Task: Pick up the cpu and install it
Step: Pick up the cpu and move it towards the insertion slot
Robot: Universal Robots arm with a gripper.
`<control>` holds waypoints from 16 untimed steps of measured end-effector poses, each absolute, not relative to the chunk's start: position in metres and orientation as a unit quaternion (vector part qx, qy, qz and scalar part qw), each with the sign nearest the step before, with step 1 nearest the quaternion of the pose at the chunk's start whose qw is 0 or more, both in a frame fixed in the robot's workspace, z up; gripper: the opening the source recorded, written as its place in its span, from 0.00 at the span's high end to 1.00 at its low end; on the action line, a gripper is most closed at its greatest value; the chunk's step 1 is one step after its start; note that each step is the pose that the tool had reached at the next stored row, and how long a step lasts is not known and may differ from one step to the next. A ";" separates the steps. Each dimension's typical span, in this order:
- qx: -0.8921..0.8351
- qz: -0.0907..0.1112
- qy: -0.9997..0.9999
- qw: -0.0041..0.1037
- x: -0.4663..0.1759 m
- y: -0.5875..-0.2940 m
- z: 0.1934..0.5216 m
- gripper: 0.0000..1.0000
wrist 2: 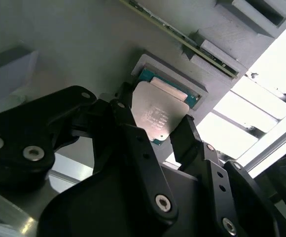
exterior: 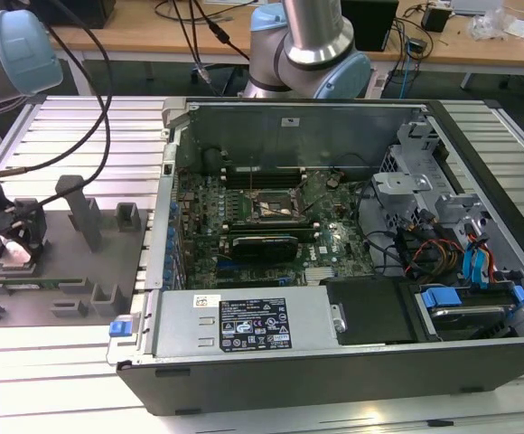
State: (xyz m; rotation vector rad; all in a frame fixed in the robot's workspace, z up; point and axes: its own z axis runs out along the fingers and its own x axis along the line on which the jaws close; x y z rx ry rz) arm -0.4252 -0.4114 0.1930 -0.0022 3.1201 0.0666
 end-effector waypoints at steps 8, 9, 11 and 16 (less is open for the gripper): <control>-0.001 0.019 1.000 0.010 -0.425 -0.411 0.207 0.45; -0.001 0.019 1.000 0.010 -0.425 -0.411 0.210 0.45; 0.000 0.019 1.000 0.010 -0.425 -0.411 0.217 0.45; 0.000 0.019 1.000 0.010 -0.425 -0.411 0.224 0.45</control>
